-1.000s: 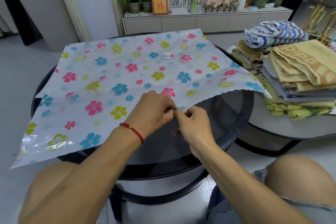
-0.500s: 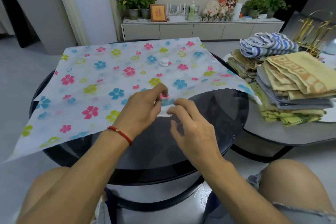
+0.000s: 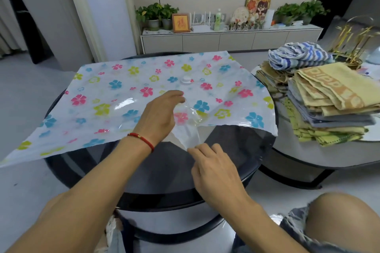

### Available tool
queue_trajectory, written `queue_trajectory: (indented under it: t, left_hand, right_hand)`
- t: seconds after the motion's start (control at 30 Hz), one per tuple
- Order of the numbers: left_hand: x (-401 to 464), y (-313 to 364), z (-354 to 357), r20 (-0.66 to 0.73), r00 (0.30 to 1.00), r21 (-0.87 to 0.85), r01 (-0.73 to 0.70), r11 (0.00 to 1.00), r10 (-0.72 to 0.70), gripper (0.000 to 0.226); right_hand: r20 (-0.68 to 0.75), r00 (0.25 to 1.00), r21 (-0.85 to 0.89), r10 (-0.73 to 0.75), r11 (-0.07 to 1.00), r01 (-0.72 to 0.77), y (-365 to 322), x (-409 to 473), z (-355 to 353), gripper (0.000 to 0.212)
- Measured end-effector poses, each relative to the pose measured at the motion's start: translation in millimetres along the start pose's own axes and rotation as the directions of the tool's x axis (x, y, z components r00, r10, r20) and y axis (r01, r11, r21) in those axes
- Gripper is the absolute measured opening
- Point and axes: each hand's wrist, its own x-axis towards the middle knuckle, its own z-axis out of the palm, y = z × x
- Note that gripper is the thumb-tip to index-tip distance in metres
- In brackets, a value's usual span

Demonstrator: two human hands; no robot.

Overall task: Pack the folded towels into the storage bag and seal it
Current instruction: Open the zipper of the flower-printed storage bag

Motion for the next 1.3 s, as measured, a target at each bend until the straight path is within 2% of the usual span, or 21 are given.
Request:
queue_trajectory:
  t: [0.07, 0.17, 0.27, 0.33, 0.43, 0.5, 0.6, 0.67, 0.73, 0.87, 0.93, 1.03, 1.1, 1.2, 1.3]
  left_hand:
    - [-1, 1, -3, 0.11, 0.993, 0.047, -0.053, 0.997, 0.048, 0.045]
    - [-4, 2, -8, 0.278, 0.948, 0.053, -0.176, 0.983, 0.155, 0.053]
    - [-2, 3, -13, 0.474, 0.853, 0.061, -0.278, 0.958, 0.218, 0.07]
    - [4, 8, -13, 0.532, 0.817, 0.13, -0.337, 0.933, 0.221, 0.075]
    - [16, 23, -7, 0.519, 0.812, 0.284, -0.457, 0.843, 0.266, 0.078]
    - [24, 33, -1, 0.518, 0.81, 0.323, -0.481, 0.815, 0.273, 0.068]
    - [38, 40, -1, 0.451, 0.88, 0.471, -0.375, 0.799, 0.147, 0.07]
    - [51, 38, -7, 0.367, 0.929, 0.486, -0.238, 0.841, 0.05, 0.076]
    - [61, 35, -13, 0.332, 0.943, 0.47, -0.171, 0.866, 0.006, 0.08]
    - [59, 35, -8, 0.374, 0.926, 0.474, -0.241, 0.847, 0.055, 0.088]
    - [52, 32, -2, 0.424, 0.902, 0.482, -0.307, 0.821, 0.088, 0.092]
    - [43, 26, -2, 0.424, 0.902, 0.517, -0.314, 0.797, 0.081, 0.098]
    - [42, 25, -4, 0.403, 0.913, 0.529, -0.288, 0.798, 0.062, 0.101]
    - [44, 23, -9, 0.357, 0.933, 0.545, -0.24, 0.804, 0.036, 0.105]
    - [53, 27, -17, 0.294, 0.955, 0.52, -0.132, 0.844, -0.032, 0.103]
  right_hand:
    - [0.042, 0.998, 0.015, -0.048, 0.999, 0.048, 3, 3, -4, 0.035]
    - [0.022, 0.994, -0.05, -0.103, 0.993, 0.104, 16, 19, -20, 0.044]
    - [-0.037, 0.999, -0.115, -0.035, 0.993, 0.03, 37, 35, -32, 0.055]
    - [-0.051, 0.998, -0.1, 0.023, 0.995, -0.028, 49, 37, -31, 0.042]
    - [-0.109, 0.994, 0.027, 0.024, 0.999, -0.022, 53, 37, -22, 0.026]
    - [-0.154, 0.988, 0.092, 0.016, 0.996, -0.002, 54, 38, -20, 0.018]
    - [-0.106, 0.994, 0.092, 0.021, 0.996, -0.011, 62, 32, -17, 0.015]
    - [0.002, 0.999, 0.12, 0.047, 0.992, -0.046, 64, 20, -12, 0.021]
    - [0.06, 0.997, 0.186, 0.058, 0.98, -0.068, 59, 8, -12, 0.026]
    - [0.014, 0.999, 0.085, -0.05, 0.995, 0.049, 63, 10, -35, 0.035]
    - [-0.021, 0.999, 0.002, -0.045, 0.999, 0.045, 75, 24, -46, 0.045]
    - [0.043, 0.999, -0.133, 0.011, 0.991, -0.006, 95, 45, -55, 0.05]
    - [0.101, 0.994, -0.187, 0.032, 0.982, -0.013, 108, 46, -55, 0.047]
    - [0.186, 0.978, -0.194, 0.092, 0.979, -0.055, 113, 26, -44, 0.039]
    - [0.206, 0.968, -0.047, 0.141, 0.99, -0.134, 104, 3, -39, 0.06]
